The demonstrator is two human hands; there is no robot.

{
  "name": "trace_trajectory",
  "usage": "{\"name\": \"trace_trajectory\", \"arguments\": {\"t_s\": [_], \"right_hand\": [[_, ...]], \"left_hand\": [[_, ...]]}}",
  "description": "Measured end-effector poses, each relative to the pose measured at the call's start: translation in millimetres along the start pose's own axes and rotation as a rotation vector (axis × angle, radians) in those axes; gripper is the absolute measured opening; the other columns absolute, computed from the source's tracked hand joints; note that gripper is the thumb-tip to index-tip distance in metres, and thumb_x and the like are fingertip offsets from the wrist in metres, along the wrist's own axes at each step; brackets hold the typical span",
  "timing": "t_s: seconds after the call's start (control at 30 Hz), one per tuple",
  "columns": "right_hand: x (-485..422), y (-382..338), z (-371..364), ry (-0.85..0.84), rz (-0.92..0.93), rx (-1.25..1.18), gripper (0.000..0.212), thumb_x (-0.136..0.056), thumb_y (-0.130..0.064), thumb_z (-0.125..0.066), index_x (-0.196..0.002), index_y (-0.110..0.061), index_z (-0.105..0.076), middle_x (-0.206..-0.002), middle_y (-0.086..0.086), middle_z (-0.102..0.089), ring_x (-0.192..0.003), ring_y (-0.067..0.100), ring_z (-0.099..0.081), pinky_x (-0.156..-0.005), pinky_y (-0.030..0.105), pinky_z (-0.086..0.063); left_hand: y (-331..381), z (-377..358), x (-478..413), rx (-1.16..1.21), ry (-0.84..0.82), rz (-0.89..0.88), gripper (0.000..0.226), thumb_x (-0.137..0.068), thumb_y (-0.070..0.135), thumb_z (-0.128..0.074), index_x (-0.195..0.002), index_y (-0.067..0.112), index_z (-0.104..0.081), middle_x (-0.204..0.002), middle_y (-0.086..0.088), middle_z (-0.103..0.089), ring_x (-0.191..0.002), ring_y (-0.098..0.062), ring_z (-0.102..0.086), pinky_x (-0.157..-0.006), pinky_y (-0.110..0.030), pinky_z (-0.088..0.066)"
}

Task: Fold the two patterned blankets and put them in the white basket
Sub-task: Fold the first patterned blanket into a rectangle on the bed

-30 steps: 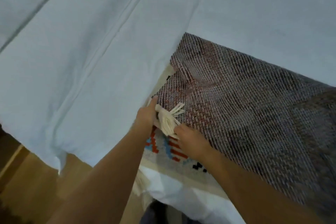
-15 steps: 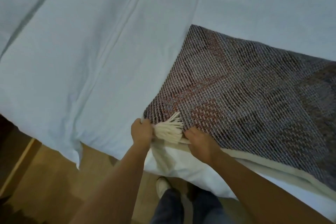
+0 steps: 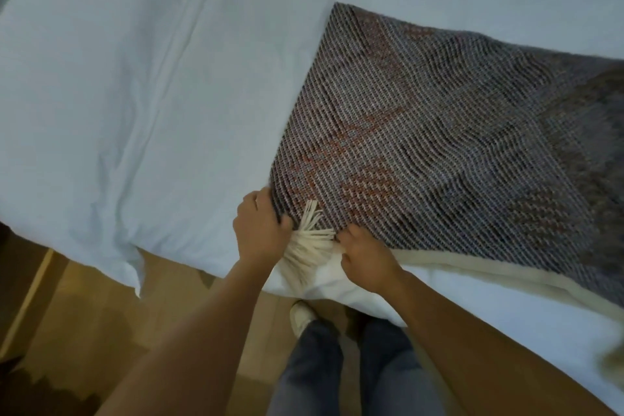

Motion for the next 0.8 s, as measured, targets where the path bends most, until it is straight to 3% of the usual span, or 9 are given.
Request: {"name": "trace_trajectory", "arguments": {"t_s": [0.1, 0.23, 0.37, 0.57, 0.67, 0.8], "right_hand": [[18.3, 15.6, 11.4, 0.078, -0.024, -0.007, 0.032, -0.089, -0.016, -0.043, -0.120, -0.009, -0.047, -0.122, 0.009, -0.047, -0.112, 0.023, -0.044, -0.093, 0.030, -0.039], [50.5, 52.7, 22.6, 0.189, -0.131, -0.041, 0.024, -0.088, -0.014, -0.044, -0.111, -0.009, -0.051, -0.114, 0.009, -0.051, -0.106, 0.023, -0.047, -0.086, 0.030, -0.040], [91.7, 111.2, 33.1, 0.240, -0.269, -0.005, 0.024, -0.086, -0.008, -0.046, -0.108, -0.006, -0.053, -0.114, 0.012, -0.052, -0.105, 0.025, -0.047, -0.086, 0.029, -0.039], [155.8, 203.8, 44.5, 0.292, -0.509, 0.134, 0.022, -0.076, 0.001, -0.056, -0.098, -0.002, -0.057, -0.102, 0.018, -0.057, -0.093, 0.034, -0.052, -0.076, 0.039, -0.044], [174.6, 232.2, 41.9, 0.311, -0.475, 0.207, 0.023, -0.062, 0.007, -0.070, -0.082, 0.000, -0.061, -0.083, 0.020, -0.062, -0.074, 0.035, -0.059, -0.064, 0.038, -0.050], [183.3, 256.0, 43.2, 0.289, -0.381, 0.311, 0.023, -0.057, 0.003, -0.076, -0.075, -0.005, -0.065, -0.074, 0.015, -0.065, -0.067, 0.031, -0.062, -0.060, 0.036, -0.051]], "left_hand": [[31.0, -8.4, 7.3, -0.157, 0.012, -0.315, 0.054, -0.078, 0.022, -0.063, -0.128, 0.004, -0.051, -0.129, -0.019, -0.050, -0.121, -0.035, -0.045, -0.104, -0.047, -0.032], [77.1, -40.7, 28.4, -0.273, -0.201, -0.511, 0.037, -0.083, 0.026, -0.051, -0.117, 0.012, -0.056, -0.117, -0.009, -0.055, -0.113, -0.025, -0.045, -0.104, -0.035, -0.027], [121.0, -78.8, 62.6, -0.380, -0.333, -0.582, 0.039, -0.088, 0.036, -0.047, -0.122, 0.017, -0.049, -0.122, -0.005, -0.049, -0.116, -0.024, -0.042, -0.101, -0.037, -0.028], [182.6, -135.8, 108.0, -0.527, -0.235, -0.688, 0.034, -0.089, 0.024, -0.044, -0.122, 0.018, -0.046, -0.124, -0.004, -0.048, -0.114, -0.024, -0.043, -0.094, -0.036, -0.031], [211.0, -163.4, 123.0, -0.533, -0.185, -0.653, 0.031, -0.090, 0.019, -0.040, -0.120, 0.018, -0.045, -0.120, -0.004, -0.049, -0.109, -0.024, -0.045, -0.089, -0.035, -0.033], [228.9, -184.0, 129.8, -0.547, -0.161, -0.564, 0.027, -0.091, 0.016, -0.042, -0.118, 0.018, -0.047, -0.118, -0.004, -0.051, -0.108, -0.024, -0.046, -0.088, -0.036, -0.035]]}}
Point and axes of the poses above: each hand's wrist, its own x-axis away from the middle knuckle, its own z-axis out of the back of the hand, y = z × x, the point moved 3 cm from there along -x, towards the middle knuckle
